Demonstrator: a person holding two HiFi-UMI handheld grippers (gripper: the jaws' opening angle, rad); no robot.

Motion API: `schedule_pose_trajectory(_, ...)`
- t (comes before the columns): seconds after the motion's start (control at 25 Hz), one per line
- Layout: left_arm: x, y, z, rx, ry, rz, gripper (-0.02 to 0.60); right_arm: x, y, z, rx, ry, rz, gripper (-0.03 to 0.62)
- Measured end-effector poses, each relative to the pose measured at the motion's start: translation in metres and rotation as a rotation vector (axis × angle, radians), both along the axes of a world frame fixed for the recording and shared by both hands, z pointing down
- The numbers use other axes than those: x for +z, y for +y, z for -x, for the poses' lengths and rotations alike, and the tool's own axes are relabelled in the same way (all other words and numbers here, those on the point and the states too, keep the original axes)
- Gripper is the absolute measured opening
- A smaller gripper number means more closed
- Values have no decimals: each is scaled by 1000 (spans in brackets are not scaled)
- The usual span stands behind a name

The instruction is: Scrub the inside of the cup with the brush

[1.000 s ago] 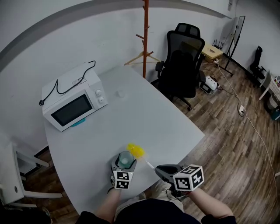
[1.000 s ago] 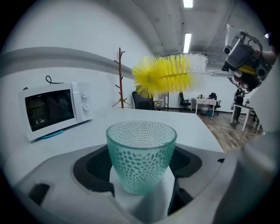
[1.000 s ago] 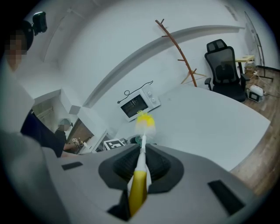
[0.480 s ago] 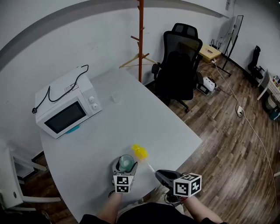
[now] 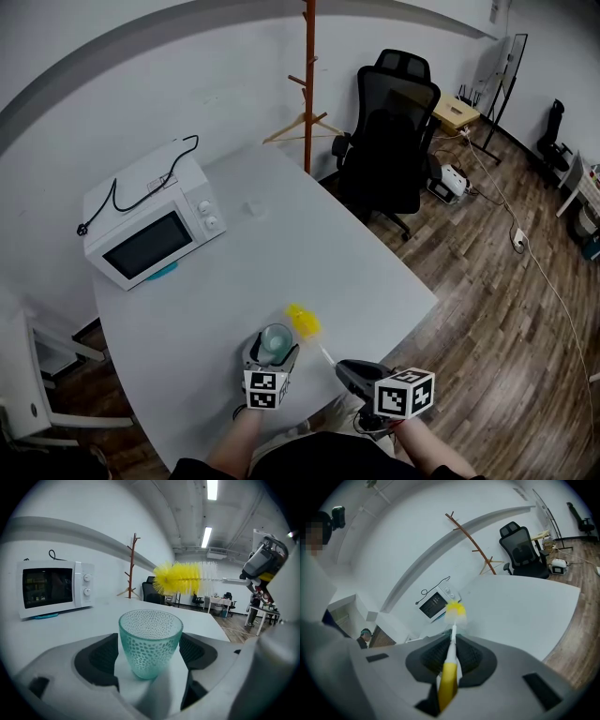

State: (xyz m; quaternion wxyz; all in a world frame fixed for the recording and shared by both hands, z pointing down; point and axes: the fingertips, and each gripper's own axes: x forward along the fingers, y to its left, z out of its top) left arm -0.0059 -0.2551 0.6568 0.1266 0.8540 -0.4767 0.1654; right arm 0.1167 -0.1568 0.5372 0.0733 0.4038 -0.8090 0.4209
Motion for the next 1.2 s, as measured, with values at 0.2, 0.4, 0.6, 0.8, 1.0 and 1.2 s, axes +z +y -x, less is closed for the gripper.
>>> schedule_pose_trajectory(0.2, -9, 11, 5, 10, -3, -10, 387, -2, 8, 3, 14, 12, -22, 49)
schedule_pose_trajectory(0.4, -19, 30, 11, 49, -10, -10, 387, -2, 14, 5, 32, 75, -64, 49)
schedule_pose_trajectory(0.6, -26, 59, 15, 125, -17, 26, 383, 5, 21, 12, 44, 209, -135, 49)
schedule_pose_trajectory(0.8, -49, 80, 30, 88, 13, -12, 142, 5, 31, 24, 57, 274, -192, 49)
schedule_pose_trajectory(1.0, -72, 99, 40, 77, 83, -36, 30, 5, 40, 35, 77, 330, -248, 49)
schedule_pose_trajectory(1.2, -87, 114, 46, 72, 112, -58, 18, 10, 52, 45, 84, 351, -271, 49)
